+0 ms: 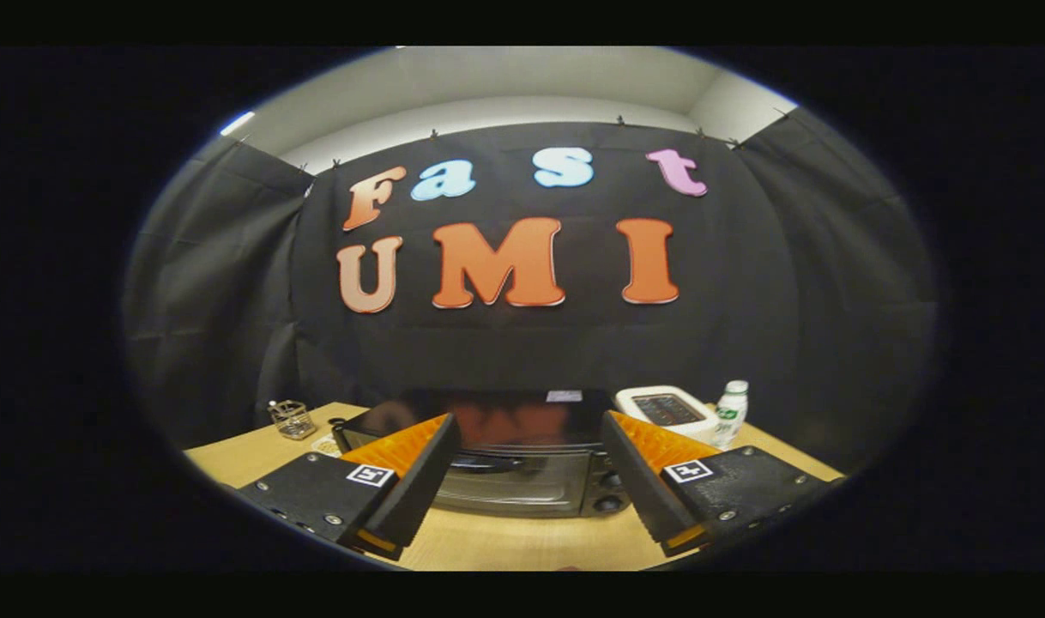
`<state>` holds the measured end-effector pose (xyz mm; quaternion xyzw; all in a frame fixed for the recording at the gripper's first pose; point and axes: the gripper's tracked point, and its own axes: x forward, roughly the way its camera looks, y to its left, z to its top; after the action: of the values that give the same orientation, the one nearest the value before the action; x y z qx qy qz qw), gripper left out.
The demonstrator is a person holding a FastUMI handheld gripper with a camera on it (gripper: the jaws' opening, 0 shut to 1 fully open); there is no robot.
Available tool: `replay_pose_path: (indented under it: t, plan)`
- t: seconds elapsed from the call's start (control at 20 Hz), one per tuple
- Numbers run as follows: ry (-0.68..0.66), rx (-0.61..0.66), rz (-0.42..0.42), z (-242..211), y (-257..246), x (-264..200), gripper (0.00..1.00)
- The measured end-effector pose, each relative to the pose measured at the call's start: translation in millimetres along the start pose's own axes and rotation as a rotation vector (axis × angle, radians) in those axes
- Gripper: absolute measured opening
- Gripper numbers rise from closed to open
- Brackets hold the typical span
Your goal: Open the toaster oven, put the food inside, and close the toaster oven door.
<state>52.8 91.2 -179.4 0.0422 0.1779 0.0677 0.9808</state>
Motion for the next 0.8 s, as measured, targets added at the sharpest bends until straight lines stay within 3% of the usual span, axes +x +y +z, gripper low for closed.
replay_pose_path:
  t: [0.3,0.45,0.8]
  plan:
    - [0.067,0.0,0.013,-40,29,52,0.99]
    - [0.041,-0.067,-0.014,-44,27,65,0.98]
    - [-0.014,-0.049,0.043,-49,36,42,0.92]
